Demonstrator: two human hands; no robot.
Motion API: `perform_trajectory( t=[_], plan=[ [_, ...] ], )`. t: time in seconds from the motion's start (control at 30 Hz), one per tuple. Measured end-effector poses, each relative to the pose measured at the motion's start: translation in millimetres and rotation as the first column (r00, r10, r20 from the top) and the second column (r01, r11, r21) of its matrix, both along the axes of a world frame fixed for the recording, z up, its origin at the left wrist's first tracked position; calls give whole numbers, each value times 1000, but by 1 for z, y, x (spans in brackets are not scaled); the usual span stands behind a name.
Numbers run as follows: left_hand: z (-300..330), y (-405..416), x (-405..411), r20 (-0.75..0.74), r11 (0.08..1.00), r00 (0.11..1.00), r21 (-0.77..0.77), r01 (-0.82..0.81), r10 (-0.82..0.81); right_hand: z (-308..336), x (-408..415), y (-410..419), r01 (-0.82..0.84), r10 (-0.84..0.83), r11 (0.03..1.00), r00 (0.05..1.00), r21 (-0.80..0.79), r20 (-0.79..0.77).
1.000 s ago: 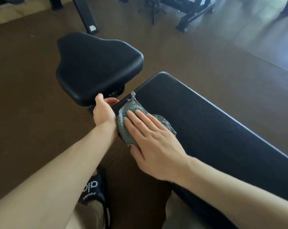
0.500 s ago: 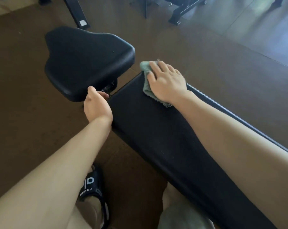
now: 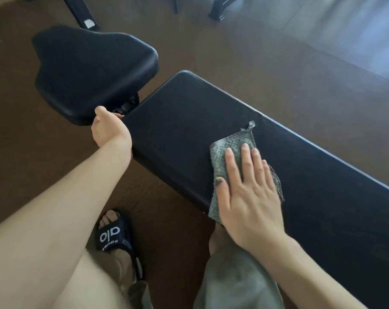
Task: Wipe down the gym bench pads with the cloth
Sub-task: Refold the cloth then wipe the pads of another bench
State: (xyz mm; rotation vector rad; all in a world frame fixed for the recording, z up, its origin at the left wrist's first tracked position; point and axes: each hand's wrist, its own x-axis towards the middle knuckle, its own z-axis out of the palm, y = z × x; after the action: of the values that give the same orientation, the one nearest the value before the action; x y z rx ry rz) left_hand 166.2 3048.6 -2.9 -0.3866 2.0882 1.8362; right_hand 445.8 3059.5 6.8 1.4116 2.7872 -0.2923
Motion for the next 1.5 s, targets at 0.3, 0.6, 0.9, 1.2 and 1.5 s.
perform_trajectory(
  t=[0.3,0.6,0.9,1.2,1.5],
  plan=[
    [6,7,21,-64,986,997,-157,-58,48,-3,-80,6,-403,405,914,913,31,-60],
    [-2,4,46,-172,980,984,-184,-79,47,-10,59,33,-203,206,978,975,41,-85],
    [-6,8,42,-187,958,981,-264,-108,59,-4,-35,146,139,-142,989,987,-42,-77],
    [-4,9,35,-180,935,983,-339,-101,41,-3,-123,131,-163,162,986,986,-32,-42],
    [2,1,36,-147,962,989,-273,-14,-28,-2,-36,23,-571,572,821,820,22,-26]
  ],
)
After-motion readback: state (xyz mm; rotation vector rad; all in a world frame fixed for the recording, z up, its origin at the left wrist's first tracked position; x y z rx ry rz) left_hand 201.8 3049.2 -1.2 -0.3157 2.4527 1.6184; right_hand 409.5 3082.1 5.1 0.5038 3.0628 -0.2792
